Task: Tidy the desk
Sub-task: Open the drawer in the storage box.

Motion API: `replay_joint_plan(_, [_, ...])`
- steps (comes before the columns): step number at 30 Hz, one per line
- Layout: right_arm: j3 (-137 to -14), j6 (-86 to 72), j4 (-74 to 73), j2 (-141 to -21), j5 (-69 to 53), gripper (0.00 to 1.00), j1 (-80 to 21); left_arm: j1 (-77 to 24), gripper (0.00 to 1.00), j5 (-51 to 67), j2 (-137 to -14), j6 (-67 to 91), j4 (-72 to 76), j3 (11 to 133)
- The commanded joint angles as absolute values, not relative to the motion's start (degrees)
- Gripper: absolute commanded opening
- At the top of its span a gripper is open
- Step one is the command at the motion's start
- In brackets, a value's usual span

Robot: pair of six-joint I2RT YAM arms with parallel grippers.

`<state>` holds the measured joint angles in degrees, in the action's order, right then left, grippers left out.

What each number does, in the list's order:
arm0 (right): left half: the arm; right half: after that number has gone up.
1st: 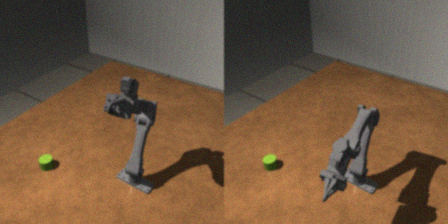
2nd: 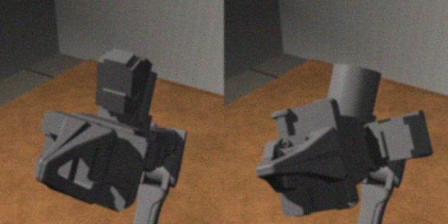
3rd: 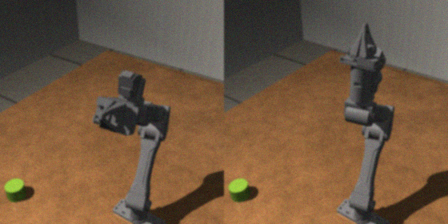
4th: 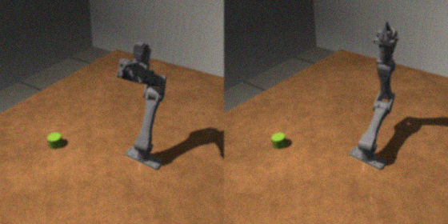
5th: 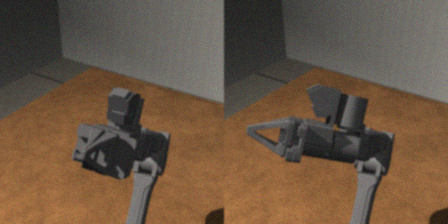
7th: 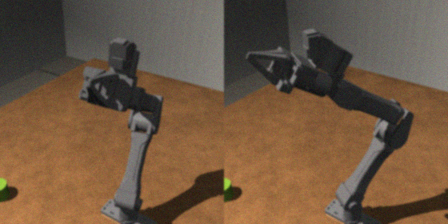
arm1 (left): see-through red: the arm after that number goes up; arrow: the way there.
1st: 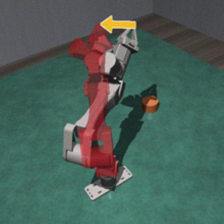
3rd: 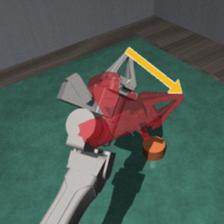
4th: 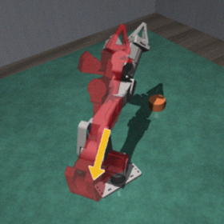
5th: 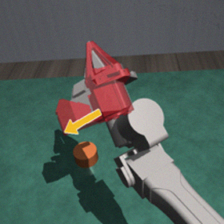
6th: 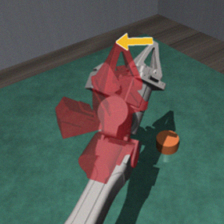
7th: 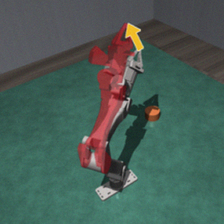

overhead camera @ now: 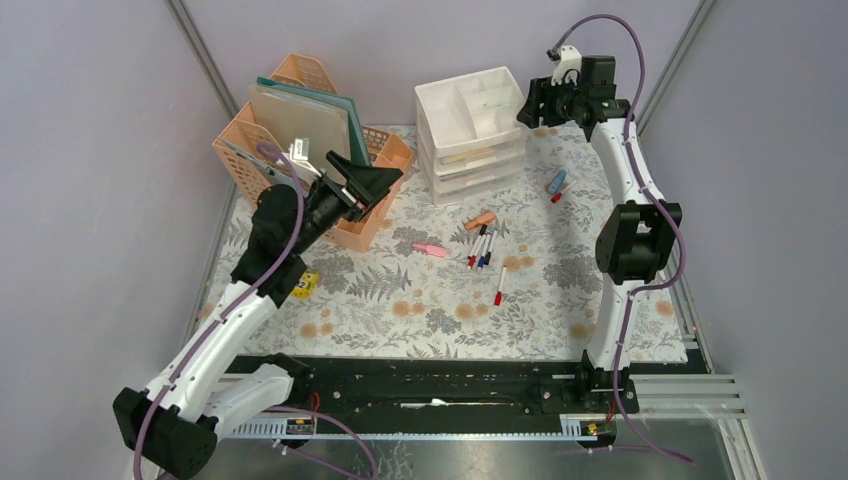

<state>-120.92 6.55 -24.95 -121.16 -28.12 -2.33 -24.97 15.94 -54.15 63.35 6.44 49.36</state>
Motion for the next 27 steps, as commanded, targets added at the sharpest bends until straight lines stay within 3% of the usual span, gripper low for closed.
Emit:
replay_joint_plan(1, [-121.4, 5.0, -23.9, -117.9, -29.6, 0.70, -2.9, -26.4, 0.99, 12.3, -53.7, 69.8, -1.7, 56.4])
replay_joint_plan(27, [-115.8, 5.4, -23.7, -112.3, -29.2, 0.73, -2.6, -32.7, 0.97, 14.8, -56.4, 71.7, -0.7, 62.6])
